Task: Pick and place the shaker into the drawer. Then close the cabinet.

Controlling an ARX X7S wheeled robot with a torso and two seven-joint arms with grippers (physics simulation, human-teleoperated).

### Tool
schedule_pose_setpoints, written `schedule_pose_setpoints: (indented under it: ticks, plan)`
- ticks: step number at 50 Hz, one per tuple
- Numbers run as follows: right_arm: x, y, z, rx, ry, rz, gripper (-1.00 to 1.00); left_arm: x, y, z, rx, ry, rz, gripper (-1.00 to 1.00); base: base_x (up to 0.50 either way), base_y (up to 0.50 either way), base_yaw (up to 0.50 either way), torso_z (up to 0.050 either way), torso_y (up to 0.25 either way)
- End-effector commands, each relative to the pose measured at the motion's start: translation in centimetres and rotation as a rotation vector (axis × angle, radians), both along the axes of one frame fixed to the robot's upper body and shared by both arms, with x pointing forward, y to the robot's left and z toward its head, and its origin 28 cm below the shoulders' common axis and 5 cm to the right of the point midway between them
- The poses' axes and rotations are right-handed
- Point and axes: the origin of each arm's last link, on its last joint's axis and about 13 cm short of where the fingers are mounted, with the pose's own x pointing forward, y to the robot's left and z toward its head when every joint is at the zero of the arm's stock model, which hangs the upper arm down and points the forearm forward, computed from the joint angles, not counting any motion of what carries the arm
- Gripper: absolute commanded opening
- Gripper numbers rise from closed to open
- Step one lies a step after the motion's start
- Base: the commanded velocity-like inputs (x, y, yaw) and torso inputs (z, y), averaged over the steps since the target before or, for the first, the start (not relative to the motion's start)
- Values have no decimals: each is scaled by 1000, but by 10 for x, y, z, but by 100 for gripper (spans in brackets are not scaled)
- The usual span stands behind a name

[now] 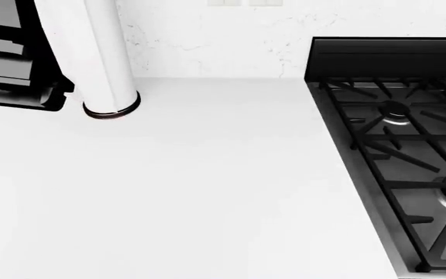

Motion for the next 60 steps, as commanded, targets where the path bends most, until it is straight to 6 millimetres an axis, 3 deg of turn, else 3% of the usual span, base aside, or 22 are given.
schedule_pose_setpoints:
  ticks: [1,14,26,32,43,60]
  plan:
    - [-41,-24,41,380,-60,278,100,-2,-2,1,-19,-6,-4,100,0,0,0,0,0]
    - [-94,-48,6,343,-77,423,100,-10,-6,3,-23,-20,-15,100,-122,-1,0,0,0]
    - [-111,-68,-63,359,72,504,100,-21,-6,6,-66,-36,-30,100,-500,-6,0,0,0]
    - [-111,-74,-83,389,109,530,100,-21,2,11,-177,-67,-27,100,-500,-6,0,0,0]
    - [-109,-77,-100,405,98,551,100,-21,5,9,-189,-74,-24,100,-292,282,0,0,0]
    - [-110,-73,-103,367,92,560,100,-21,2,7,-174,-71,-29,100,46,501,0,0,0]
